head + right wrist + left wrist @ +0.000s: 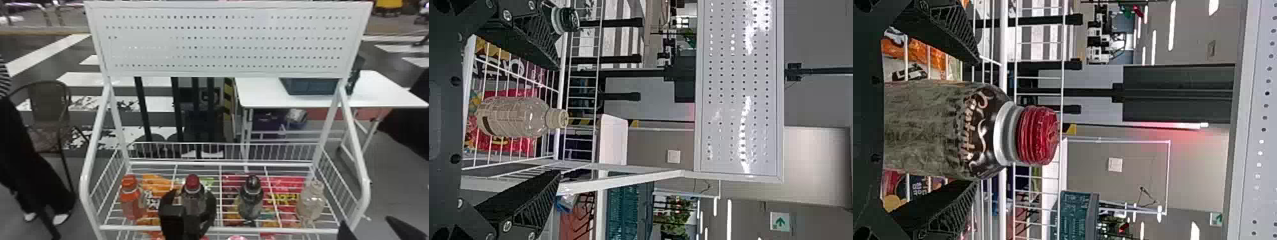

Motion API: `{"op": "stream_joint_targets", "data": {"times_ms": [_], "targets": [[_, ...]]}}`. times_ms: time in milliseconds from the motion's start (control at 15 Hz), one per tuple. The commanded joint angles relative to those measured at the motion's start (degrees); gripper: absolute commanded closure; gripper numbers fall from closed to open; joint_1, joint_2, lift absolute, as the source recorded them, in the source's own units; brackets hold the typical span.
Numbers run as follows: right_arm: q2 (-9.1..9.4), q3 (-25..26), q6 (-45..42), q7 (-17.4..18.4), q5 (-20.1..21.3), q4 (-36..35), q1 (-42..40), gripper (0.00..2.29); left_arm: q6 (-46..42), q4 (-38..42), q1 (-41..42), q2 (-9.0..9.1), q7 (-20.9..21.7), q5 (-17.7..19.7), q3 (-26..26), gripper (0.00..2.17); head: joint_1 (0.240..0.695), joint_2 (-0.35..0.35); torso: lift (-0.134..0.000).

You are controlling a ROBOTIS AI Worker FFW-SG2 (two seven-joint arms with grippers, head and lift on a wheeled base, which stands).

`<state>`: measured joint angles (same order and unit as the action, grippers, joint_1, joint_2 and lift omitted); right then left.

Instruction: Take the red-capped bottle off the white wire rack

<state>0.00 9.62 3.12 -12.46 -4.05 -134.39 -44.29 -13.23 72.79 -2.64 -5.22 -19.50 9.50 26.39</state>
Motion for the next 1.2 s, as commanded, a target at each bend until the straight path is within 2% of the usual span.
{"op": "stream_joint_targets", "data": {"times_ms": [0,67,267,333,533,733,867,933,1133], "targets": [[0.05,0.3,0.0,0.0,-0.2,0.0,0.0,0.15,0.0,0.2,-0.3,-0.31,0.0,0.3,-0.1,0.17,0.499,0.0,0.0],[0.05,0.3,0.0,0.0,-0.2,0.0,0.0,0.15,0.4,1.1,0.0,-0.58,0.0,0.3,-0.1,0.35,0.499,0.0,0.0],[0.05,0.2,0.2,0.0,-0.2,0.1,0.4,0.15,5.6,7.2,1.9,-1.28,0.0,0.3,-0.1,1.49,0.499,0.0,0.0],[0.05,0.2,0.2,0.0,-0.2,0.0,0.5,0.15,6.3,9.0,2.6,-1.46,-0.1,0.1,-0.2,1.71,0.499,0.0,0.0],[0.05,0.1,0.4,0.0,-0.2,-0.3,0.6,0.15,10.2,15.7,5.2,-1.81,-0.7,-0.3,-0.6,1.8,0.499,0.0,0.0],[0.05,0.2,0.4,0.0,-0.2,-0.3,0.6,0.15,14.6,27.2,9.8,-2.42,-2.6,-1.4,-1.6,1.8,0.499,0.0,0.0],[0.05,0.2,0.4,-0.1,-0.2,-0.4,0.3,0.15,18.1,36.5,13.6,-3.65,-3.5,-3.3,-3.2,1.8,0.499,0.0,0.0],[0.05,0.2,0.4,-0.2,-0.2,-0.5,0.2,0.15,20.9,41.1,15.6,-5.15,-3.9,-4.7,-4.2,1.8,0.499,0.0,0.0],[0.05,0.2,0.4,-0.3,-0.2,-0.9,-0.4,0.15,26.2,53.9,22.6,-7.96,-2.7,-4.2,-12.1,1.8,0.499,0.0,0.0]]}}
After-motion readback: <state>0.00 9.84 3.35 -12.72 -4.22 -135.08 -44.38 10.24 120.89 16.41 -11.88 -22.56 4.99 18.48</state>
